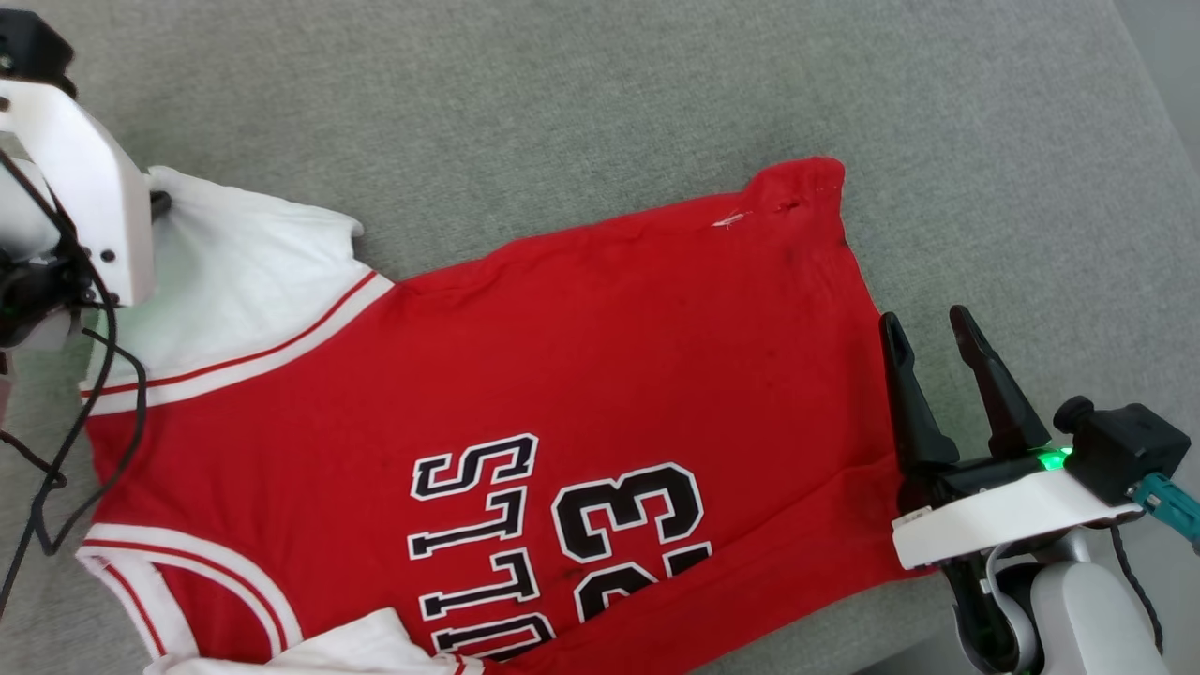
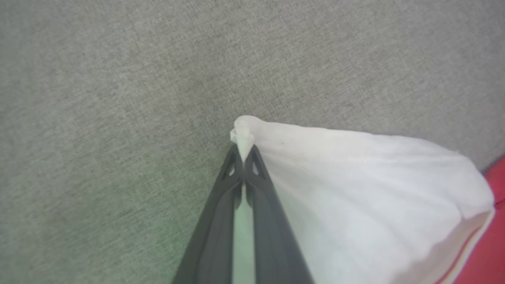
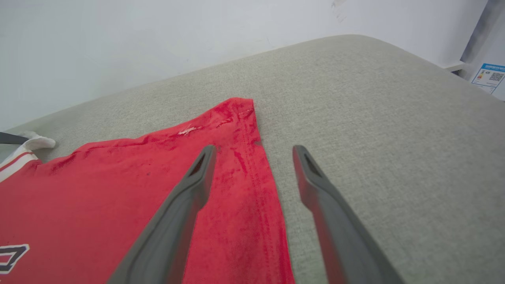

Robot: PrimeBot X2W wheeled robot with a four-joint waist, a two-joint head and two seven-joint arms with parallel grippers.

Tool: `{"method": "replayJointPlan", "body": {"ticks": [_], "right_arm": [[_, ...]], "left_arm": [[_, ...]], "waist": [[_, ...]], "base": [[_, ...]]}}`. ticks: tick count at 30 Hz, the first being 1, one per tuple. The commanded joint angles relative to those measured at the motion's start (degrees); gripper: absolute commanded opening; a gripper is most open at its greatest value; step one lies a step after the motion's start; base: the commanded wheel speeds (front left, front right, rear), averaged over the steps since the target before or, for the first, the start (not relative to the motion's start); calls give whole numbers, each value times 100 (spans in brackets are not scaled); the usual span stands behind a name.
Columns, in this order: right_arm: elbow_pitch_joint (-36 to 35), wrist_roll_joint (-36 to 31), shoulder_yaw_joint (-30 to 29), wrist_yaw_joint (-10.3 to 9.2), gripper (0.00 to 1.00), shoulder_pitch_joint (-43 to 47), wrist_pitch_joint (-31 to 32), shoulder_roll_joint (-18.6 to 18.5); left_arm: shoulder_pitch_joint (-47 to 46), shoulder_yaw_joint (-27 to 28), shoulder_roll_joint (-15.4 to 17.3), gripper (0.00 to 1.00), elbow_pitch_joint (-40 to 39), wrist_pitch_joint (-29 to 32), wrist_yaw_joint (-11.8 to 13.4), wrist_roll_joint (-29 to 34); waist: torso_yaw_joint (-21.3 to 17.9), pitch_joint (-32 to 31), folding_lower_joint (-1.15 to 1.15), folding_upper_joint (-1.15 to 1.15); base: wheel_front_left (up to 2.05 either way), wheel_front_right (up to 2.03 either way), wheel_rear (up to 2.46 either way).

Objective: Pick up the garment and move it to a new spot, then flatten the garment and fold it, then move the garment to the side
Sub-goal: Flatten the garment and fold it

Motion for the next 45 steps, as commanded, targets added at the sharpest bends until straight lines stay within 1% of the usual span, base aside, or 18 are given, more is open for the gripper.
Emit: {"method": "replayJointPlan", "body": {"ticks": [1,7,10,12,17,23,28,31,32,35,37,40,45], "right_arm": [[-3,-34,-9,-2,100,-37,57,-34],[-112,-110,-112,-2,100,67,376,-237],[-229,-130,-177,-2,100,61,706,-432],[-306,-142,-217,-2,100,38,1041,-589],[-530,-305,-329,-3,100,-202,2209,-1168],[-533,-7,-306,-3,100,-653,3986,-1853],[-294,435,-316,-3,100,-1212,5195,-2085],[-52,495,-317,-3,100,-1548,5792,-2189],[-52,495,-317,-3,100,-1548,5792,-2189],[245,408,-400,-3,100,-1849,6229,-2168],[413,298,-390,-2,100,-2021,6408,-2193],[636,109,-375,-3,100,-2189,6496,-2240],[1003,-94,-344,-3,100,-2316,6459,-2191]], "left_arm": [[91,-41,14,0,-14,-113,-51,75],[207,36,-140,0,-247,-537,-207,-110],[373,22,-131,0,-472,-752,-304,-201],[534,17,-170,0,-684,-888,-355,-304],[929,-66,-96,0,-1437,-1229,-439,-411],[1325,-189,-49,0,-2317,-1648,-467,-380],[1649,-195,-11,0,-3073,-1888,-422,-313],[1840,-242,23,0,-3495,-1974,-396,-233],[1840,-242,23,0,-3495,-1974,-396,-233],[1976,-265,31,0,-3808,-2065,-355,-183],[2039,-268,48,0,-3961,-2119,-334,-121],[2115,-308,6,0,-4127,-2192,-301,-48],[2153,-400,-63,0,-4293,-2277,-305,18]], "waist": [[99,-119,-1,0],[372,-512,-1,0],[525,-716,-1,0],[641,-838,-1,0],[970,-1003,-1,0],[1392,-994,-1,0],[1701,-832,-1,0],[1889,-714,-1,0],[1889,-714,-1,0],[2055,-591,-1,0],[2154,-519,-1,0],[2298,-419,-1,0],[2487,-289,-1,0]], "base": [[0,0,0],[0,0,0],[0,0,0],[0,0,0],[0,0,0],[0,0,0],[0,0,0],[0,0,0],[0,0,0],[0,0,0],[0,0,0],[0,0,0],[0,0,0]]}}
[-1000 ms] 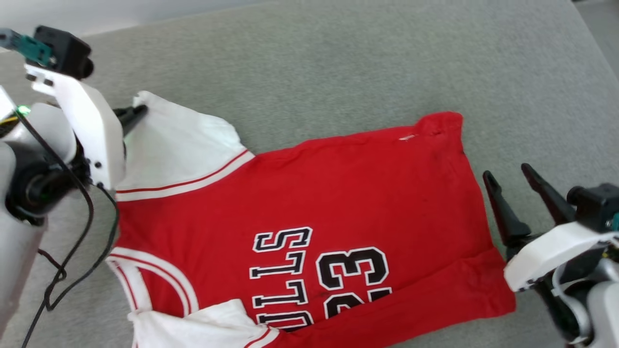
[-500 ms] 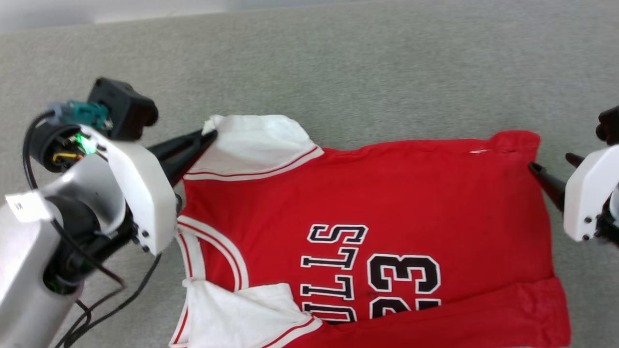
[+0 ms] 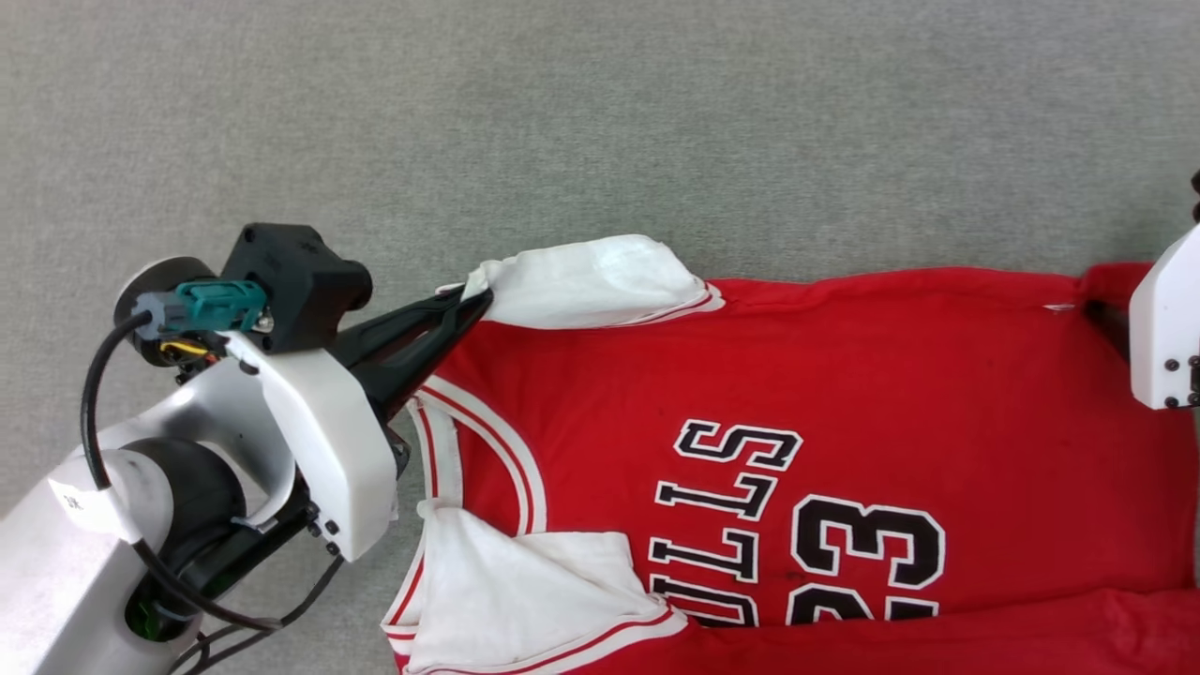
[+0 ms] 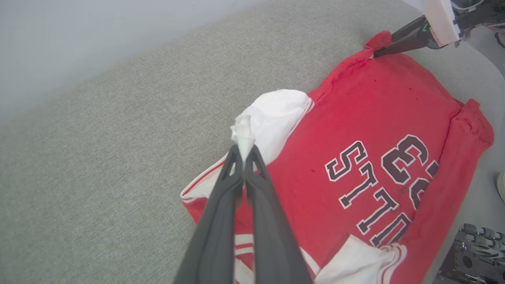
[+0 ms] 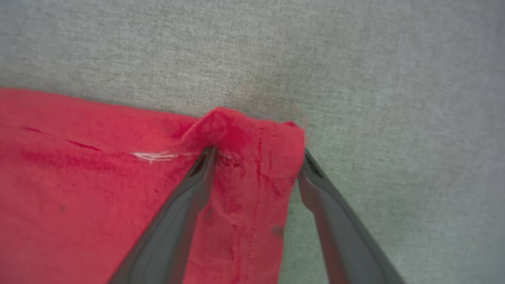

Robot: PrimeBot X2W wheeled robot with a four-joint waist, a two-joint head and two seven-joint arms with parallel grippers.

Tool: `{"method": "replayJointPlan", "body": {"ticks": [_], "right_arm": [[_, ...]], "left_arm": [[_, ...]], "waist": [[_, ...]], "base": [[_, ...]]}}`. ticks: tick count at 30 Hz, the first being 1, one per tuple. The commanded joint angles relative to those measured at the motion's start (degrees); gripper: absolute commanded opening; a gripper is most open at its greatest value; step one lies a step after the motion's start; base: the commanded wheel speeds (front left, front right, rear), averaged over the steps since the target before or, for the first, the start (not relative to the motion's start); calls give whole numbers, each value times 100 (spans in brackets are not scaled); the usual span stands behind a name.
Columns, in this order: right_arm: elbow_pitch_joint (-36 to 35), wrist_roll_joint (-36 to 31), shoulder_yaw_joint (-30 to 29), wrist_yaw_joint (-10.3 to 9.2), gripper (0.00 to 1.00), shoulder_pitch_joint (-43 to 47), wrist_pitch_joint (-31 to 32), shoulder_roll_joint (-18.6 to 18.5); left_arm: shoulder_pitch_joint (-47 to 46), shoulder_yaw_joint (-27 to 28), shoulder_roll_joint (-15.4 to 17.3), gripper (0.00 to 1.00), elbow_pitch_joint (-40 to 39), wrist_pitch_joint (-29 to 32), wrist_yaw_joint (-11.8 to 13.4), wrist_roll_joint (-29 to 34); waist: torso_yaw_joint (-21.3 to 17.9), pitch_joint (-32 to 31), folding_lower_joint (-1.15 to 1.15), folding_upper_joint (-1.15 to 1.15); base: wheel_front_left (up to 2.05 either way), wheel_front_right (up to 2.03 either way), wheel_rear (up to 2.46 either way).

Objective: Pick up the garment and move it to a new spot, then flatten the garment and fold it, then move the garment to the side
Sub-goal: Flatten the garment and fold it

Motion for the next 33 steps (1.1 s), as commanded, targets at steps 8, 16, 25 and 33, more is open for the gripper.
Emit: {"method": "replayJointPlan", "body": {"ticks": [8,16,25,33], "right_arm": [[606,-98,298,-2,87,94,-148,101],[724,24,290,-5,0,4,-622,-43],[185,247,256,-5,0,381,-1141,-210],[-813,501,26,-4,0,1472,-1161,-108]], "left_arm": [[71,-147,-113,0,45,-141,-27,61],[167,-132,-84,0,444,-337,7,124],[818,12,-11,0,675,-693,268,39],[1793,106,206,0,488,-868,596,-144]], "waist": [[185,127,0,0],[90,-94,0,0],[-107,-724,0,0],[-195,-1269,0,0]], "base": [[0,0,0],[0,0,0],[0,0,0],[0,0,0]]}}
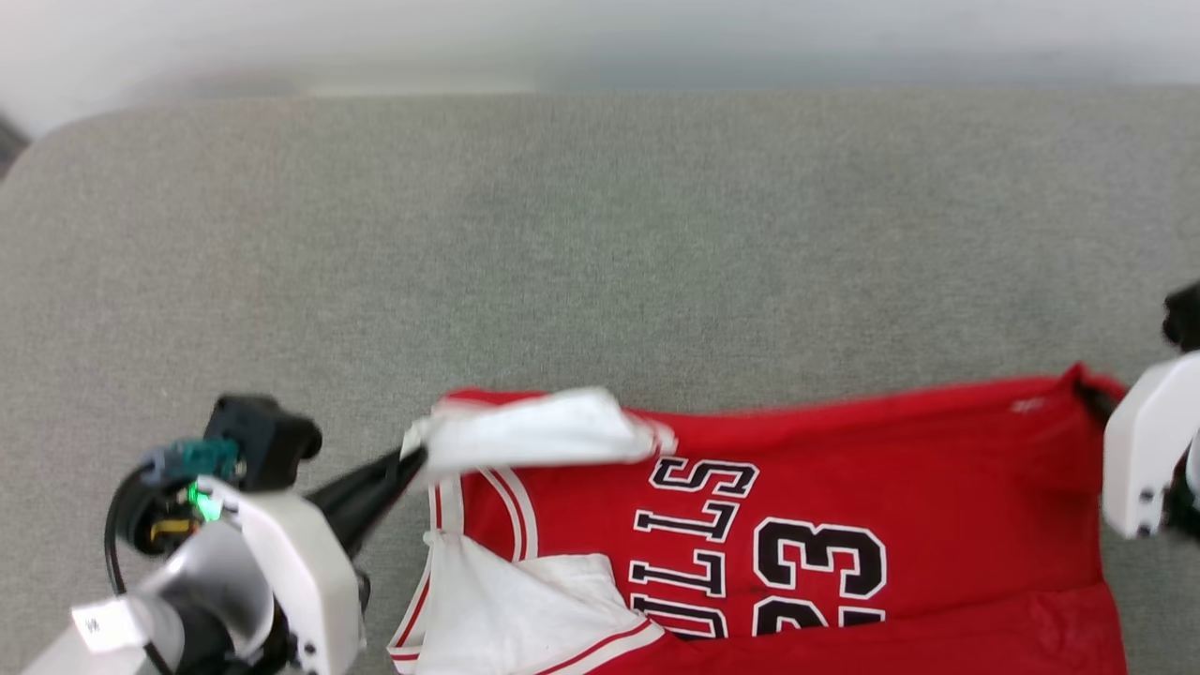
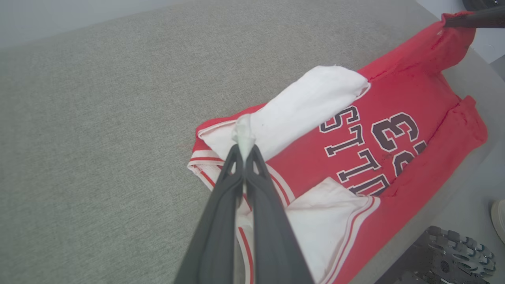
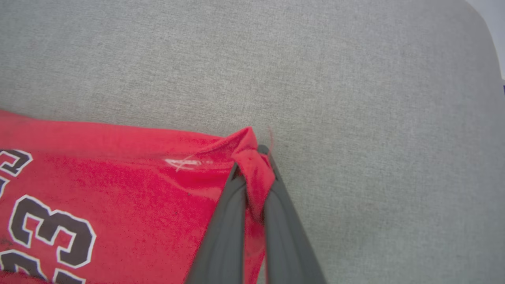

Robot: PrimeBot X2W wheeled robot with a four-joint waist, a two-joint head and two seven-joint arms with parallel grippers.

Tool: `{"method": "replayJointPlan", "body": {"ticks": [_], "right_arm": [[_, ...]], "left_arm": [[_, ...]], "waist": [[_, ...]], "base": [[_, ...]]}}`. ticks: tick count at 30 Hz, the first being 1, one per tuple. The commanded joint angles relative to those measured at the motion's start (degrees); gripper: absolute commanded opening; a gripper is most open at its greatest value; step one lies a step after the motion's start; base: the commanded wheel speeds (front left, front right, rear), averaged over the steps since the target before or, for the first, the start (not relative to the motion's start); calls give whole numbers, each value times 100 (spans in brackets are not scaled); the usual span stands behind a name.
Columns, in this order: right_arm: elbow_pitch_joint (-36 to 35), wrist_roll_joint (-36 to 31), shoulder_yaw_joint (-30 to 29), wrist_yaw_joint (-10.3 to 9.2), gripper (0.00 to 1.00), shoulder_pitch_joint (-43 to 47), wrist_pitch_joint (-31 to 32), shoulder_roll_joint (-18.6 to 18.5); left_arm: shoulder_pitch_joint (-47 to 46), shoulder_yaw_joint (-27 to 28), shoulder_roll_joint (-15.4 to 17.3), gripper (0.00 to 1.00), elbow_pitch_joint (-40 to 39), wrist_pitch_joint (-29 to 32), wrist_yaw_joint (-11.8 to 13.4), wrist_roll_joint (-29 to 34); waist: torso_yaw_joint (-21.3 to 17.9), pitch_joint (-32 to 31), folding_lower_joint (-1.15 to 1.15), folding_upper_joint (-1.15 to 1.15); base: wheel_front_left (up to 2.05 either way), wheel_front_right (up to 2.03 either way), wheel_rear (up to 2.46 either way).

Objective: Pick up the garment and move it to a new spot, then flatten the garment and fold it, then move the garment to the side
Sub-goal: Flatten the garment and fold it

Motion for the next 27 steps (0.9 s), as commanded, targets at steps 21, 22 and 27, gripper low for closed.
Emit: {"method": "replayJointPlan", "body": {"ticks": [21,22,27], "right_arm": [[-866,426,260,-4,0,2226,144,-235],[-846,390,313,-4,0,2215,120,-285],[-641,351,550,-4,0,2157,-27,-415]], "left_arm": [[1450,-788,183,0,396,126,73,193],[1418,-827,152,0,448,115,67,242],[1245,-1039,-4,0,803,60,-38,468]], "waist": [[-112,-371,0,0],[-110,-365,0,0],[-109,-338,0,0]], "base": [[0,0,0],[0,0,0],[0,0,0]]}}
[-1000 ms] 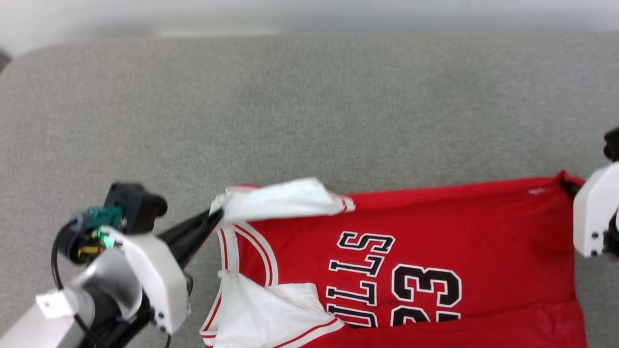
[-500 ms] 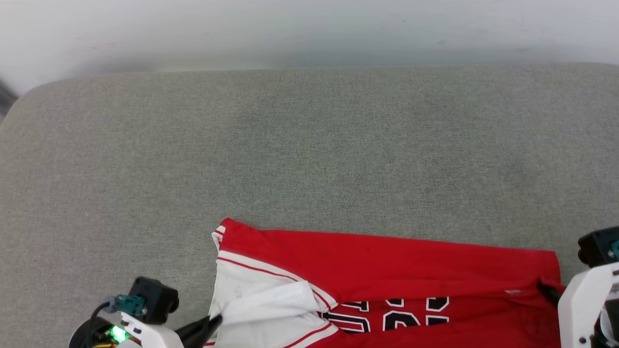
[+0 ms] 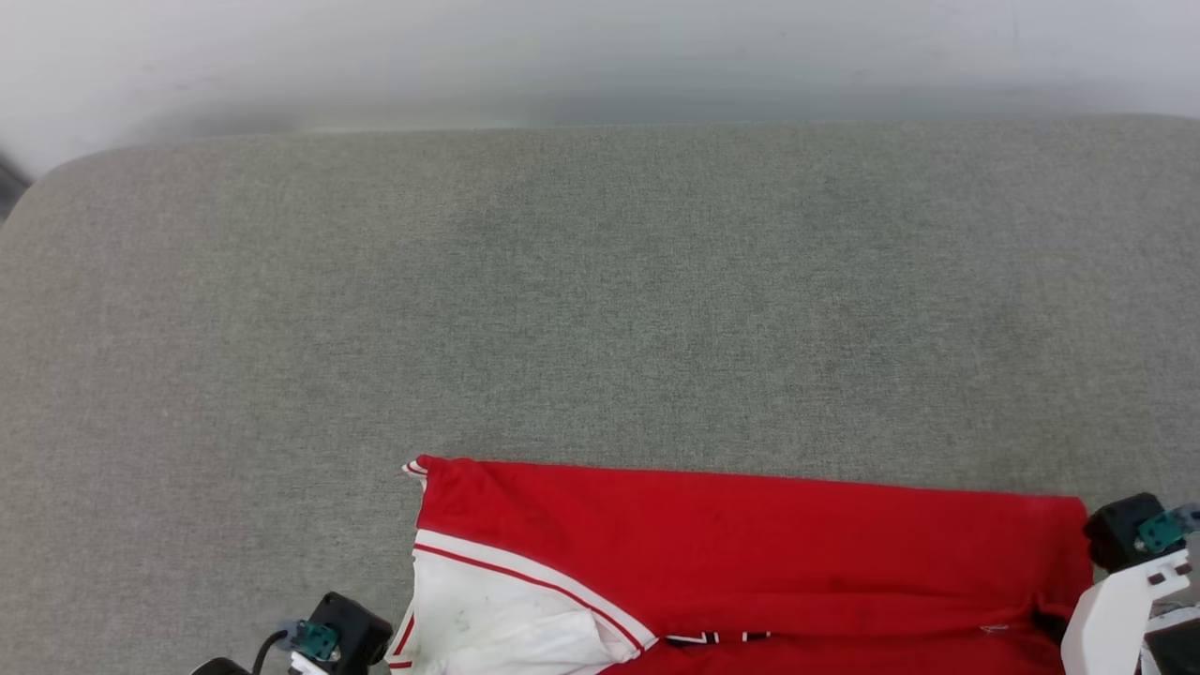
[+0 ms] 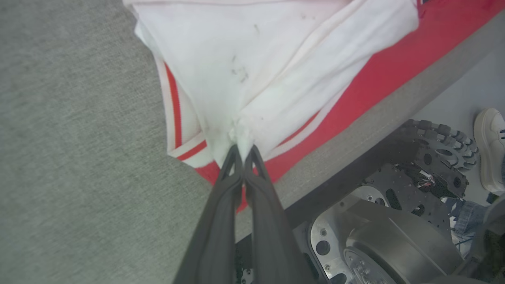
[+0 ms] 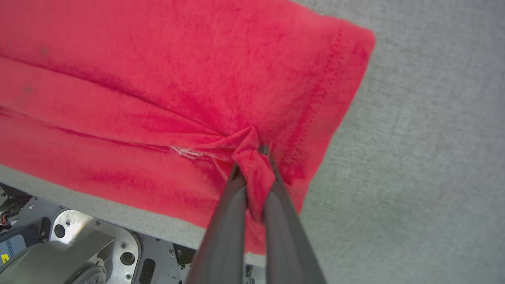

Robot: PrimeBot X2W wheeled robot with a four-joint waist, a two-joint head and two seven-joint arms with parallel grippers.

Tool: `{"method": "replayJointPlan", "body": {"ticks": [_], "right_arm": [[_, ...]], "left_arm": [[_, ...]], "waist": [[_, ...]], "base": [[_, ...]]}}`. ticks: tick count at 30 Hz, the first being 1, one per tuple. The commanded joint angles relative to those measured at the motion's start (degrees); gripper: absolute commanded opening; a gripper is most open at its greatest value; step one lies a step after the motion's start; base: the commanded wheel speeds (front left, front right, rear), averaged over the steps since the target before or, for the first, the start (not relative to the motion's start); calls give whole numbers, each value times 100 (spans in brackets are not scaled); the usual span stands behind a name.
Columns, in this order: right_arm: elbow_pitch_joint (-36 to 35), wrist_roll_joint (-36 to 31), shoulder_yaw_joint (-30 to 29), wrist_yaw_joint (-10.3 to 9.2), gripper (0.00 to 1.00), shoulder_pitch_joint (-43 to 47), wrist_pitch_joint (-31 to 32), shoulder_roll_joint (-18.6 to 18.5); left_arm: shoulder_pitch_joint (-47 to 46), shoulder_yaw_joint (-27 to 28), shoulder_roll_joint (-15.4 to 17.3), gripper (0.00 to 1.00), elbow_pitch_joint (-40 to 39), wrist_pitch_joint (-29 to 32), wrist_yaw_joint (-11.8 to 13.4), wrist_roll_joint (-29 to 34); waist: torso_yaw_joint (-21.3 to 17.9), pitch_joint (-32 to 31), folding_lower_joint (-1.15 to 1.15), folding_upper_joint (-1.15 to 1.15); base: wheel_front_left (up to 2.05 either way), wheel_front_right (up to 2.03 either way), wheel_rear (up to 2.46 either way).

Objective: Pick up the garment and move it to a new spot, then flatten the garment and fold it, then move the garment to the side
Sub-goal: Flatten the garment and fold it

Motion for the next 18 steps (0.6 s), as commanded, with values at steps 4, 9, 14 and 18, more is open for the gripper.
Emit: {"method": "replayJointPlan", "body": {"ticks": [4,9,14,18], "right_arm": [[219,-3,260,-4,0,-99,-182,-143],[366,92,453,-4,36,-154,-309,-151],[414,226,551,-3,100,-237,-496,-181],[254,479,357,-3,100,-304,-551,-78]], "left_arm": [[-215,-120,-198,0,369,-145,-123,131],[-307,-172,-292,100,601,-264,-167,227],[-300,-181,-352,100,843,-396,-192,209],[-252,-37,-432,100,794,-632,-139,96]], "waist": [[-17,27,0,0],[-42,36,0,0],[-67,-72,0,0],[-81,-263,0,0]], "base": [[0,0,0],[0,0,0],[0,0,0],[0,0,0]]}}
